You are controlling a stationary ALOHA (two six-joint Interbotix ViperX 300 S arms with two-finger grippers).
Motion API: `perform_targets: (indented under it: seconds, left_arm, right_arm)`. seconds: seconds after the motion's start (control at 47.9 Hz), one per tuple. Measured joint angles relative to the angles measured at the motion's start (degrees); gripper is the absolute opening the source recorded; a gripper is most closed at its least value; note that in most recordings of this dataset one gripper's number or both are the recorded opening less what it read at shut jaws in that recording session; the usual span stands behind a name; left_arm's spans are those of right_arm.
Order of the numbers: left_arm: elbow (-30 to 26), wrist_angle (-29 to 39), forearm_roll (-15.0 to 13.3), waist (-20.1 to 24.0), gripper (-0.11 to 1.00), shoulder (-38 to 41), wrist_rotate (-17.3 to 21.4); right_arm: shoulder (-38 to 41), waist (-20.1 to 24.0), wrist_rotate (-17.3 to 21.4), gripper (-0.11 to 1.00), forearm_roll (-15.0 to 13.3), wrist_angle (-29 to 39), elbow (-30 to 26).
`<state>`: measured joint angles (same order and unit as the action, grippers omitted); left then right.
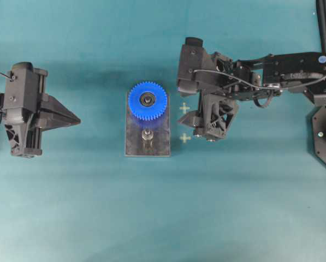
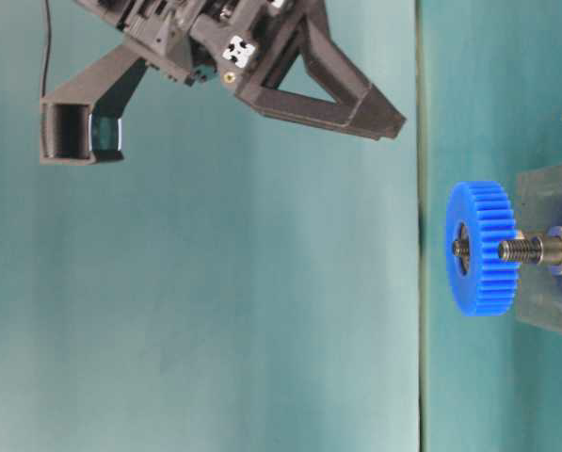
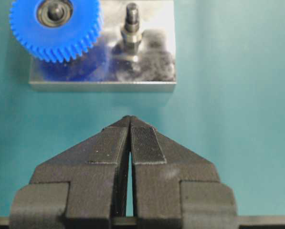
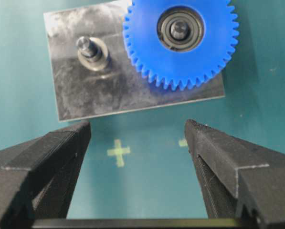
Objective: Fit the large gear onto the shaft.
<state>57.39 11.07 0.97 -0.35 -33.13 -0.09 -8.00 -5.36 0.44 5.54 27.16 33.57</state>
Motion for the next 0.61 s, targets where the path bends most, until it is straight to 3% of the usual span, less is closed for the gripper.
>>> perform_targets:
  seconds: [0.292,0.605]
  left_arm:
    - [0.3,0.0,0.0,0.0,0.0,0.1,-0.3]
    - [0.3,0.0,-0.1,0.0,0.0,0.0,-0.4]
  right_arm:
    - [0.0,0.5,0.0,0.86,0.0,-5.4,3.2]
    - [-0.1,1.0,0.0,0.86,0.0,-6.5,3.6]
